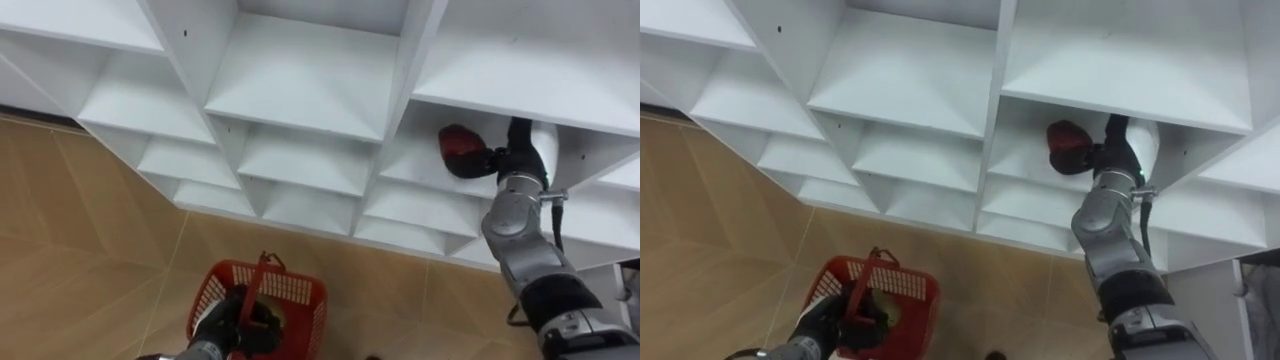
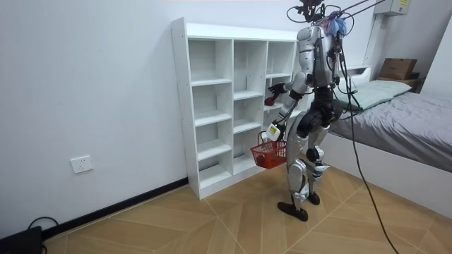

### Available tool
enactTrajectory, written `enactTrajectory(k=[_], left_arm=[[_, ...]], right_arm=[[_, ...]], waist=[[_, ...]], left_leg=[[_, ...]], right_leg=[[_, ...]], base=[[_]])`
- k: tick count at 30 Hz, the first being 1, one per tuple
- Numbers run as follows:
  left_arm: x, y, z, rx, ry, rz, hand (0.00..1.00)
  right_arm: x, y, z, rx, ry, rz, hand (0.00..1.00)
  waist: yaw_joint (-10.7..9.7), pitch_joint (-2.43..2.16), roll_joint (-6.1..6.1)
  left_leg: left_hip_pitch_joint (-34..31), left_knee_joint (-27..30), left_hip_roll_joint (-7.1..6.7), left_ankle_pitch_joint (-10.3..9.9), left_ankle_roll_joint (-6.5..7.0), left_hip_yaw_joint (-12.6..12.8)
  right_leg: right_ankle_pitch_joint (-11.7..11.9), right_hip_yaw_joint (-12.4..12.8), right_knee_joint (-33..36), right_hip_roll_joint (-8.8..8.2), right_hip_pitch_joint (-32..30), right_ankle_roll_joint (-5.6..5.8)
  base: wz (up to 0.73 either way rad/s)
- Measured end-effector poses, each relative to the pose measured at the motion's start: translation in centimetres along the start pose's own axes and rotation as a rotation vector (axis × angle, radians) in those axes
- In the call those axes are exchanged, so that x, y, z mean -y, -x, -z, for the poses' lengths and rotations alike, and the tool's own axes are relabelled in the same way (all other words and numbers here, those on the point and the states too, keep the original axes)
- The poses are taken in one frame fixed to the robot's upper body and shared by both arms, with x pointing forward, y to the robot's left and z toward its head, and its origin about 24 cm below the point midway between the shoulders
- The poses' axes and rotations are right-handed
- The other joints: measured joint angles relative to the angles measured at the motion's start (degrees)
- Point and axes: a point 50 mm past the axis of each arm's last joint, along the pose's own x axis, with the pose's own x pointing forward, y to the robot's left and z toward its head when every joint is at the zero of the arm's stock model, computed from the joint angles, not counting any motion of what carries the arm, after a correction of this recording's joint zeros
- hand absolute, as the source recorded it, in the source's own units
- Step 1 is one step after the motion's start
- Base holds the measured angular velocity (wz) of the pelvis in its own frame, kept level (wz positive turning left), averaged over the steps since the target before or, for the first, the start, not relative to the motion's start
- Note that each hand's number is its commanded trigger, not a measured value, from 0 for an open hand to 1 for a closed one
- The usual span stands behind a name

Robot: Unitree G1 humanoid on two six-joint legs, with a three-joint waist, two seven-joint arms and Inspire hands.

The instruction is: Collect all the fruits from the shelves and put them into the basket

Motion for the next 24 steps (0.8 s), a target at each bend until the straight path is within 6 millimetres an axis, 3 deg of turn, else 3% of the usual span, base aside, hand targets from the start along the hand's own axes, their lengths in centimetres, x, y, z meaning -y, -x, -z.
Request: enactTrajectory(k=[19, 24], left_arm=[[-0.12, -0.22, -0.73, 0.015, -0.008, 0.000, 1.00], [-0.33, -0.23, -0.84, 0.021, -0.012, -0.004, 1.00]], right_arm=[[-0.19, -0.32, -0.23, 0.015, 0.031, -0.091, 0.00], [-0.42, -0.35, -0.02, 0.004, 0.046, -0.124, 0.00]], waist=[[0.6, 0.20, -0.35], [1.0, 0.59, -0.98]], left_leg=[[-2.0, 0.5, 0.02, 0.3, 0.28, 0.9], [-2.5, 0.5, 0.08, 0.3, 0.29, 0.8]], right_leg=[[-0.4, 0.9, 2.1, -0.38, -3.0, -0.34], [-0.4, 0.8, 2.0, -0.47, -3.5, -0.36]], base=[[-0.01], [0.00]])
